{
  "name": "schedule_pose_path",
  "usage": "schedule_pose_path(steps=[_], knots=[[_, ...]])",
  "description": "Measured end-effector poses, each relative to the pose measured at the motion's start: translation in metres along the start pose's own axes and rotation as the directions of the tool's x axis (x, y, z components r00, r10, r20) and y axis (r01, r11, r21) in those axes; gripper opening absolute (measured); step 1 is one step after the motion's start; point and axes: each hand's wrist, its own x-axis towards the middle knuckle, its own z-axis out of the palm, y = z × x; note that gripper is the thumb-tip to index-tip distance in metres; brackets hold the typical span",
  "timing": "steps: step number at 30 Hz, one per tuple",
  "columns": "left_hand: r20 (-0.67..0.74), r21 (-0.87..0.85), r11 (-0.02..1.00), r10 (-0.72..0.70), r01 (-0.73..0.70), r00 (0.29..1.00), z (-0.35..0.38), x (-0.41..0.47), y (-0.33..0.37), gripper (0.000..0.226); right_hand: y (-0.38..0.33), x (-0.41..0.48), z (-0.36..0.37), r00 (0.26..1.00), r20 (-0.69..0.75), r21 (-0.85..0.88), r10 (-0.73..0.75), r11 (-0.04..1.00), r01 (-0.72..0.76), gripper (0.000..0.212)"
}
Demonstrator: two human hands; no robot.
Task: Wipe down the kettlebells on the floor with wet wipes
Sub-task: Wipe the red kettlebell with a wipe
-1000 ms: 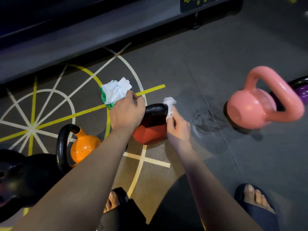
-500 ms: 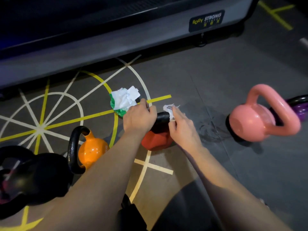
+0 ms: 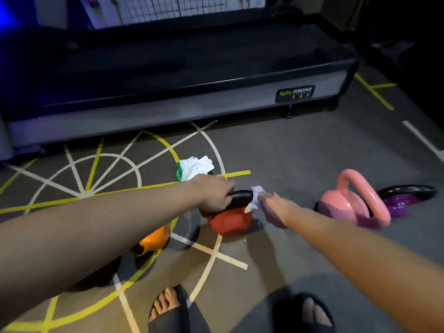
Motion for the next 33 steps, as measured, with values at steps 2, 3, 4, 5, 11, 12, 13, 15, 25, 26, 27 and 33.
schedule_pose_path(steps=[2,3,4,5,11,12,13,15,25,26,27,33], knots=[[0.01,0.051,0.997,0.058,-0.058,0.998,0.007,-0.012,-0.009,0.036,0.004,0.006,0.014,0.995,-0.074,0.065,-0.059,0.996,0.064,0.05],[0.008,0.023,0.998,0.054,-0.054,0.999,0.015,-0.012,-0.014,0.037,0.008,0.012,0.025,0.994,-0.087,0.1,-0.066,0.992,0.075,0.052],[0.003,-0.024,0.999,0.035,-0.035,0.999,0.026,-0.011,-0.019,0.039,0.012,0.016,0.033,0.992,-0.103,0.123,-0.071,0.989,0.083,0.055],[-0.006,-0.077,0.997,0.009,-0.01,1.0,0.04,-0.006,-0.024,0.044,0.013,0.017,0.038,0.991,-0.117,0.171,-0.061,0.982,0.081,0.057],[-0.278,-0.339,0.938,-0.026,-0.072,0.96,0.113,0.022,-0.033,0.052,0.001,0.039,0.069,0.96,-0.279,0.427,-0.025,0.892,0.147,0.062],[-0.353,-0.388,0.916,-0.049,-0.099,0.934,0.122,0.023,-0.032,0.048,0.0,0.044,0.073,0.94,-0.339,0.429,-0.046,0.881,0.197,0.06],[-0.408,-0.43,0.896,-0.086,-0.108,0.909,0.129,0.024,-0.029,0.046,0.0,0.048,0.075,0.913,-0.402,0.431,-0.067,0.866,0.253,0.056],[-0.479,-0.455,0.887,-0.172,-0.076,0.861,0.135,0.026,-0.022,0.046,0.0,0.054,0.077,0.855,-0.509,0.386,-0.101,0.861,0.332,0.042],[-0.505,-0.423,0.904,-0.177,-0.063,0.845,0.137,0.025,-0.017,0.045,0.017,0.045,0.048,0.873,-0.409,0.313,-0.267,0.857,0.409,0.045],[-0.509,-0.42,0.906,-0.181,-0.058,0.842,0.138,0.025,-0.017,0.045,0.019,0.044,0.045,0.892,-0.401,0.366,-0.207,0.857,0.363,0.046],[-0.51,-0.419,0.906,-0.183,-0.057,0.84,0.138,0.026,-0.017,0.045,0.02,0.045,0.044,0.906,-0.396,0.417,-0.146,0.851,0.319,0.044],[-0.499,-0.417,0.908,-0.188,-0.044,0.846,0.14,0.026,-0.018,0.048,0.011,0.045,0.043,0.898,-0.439,0.472,-0.014,0.847,0.244,0.04]])
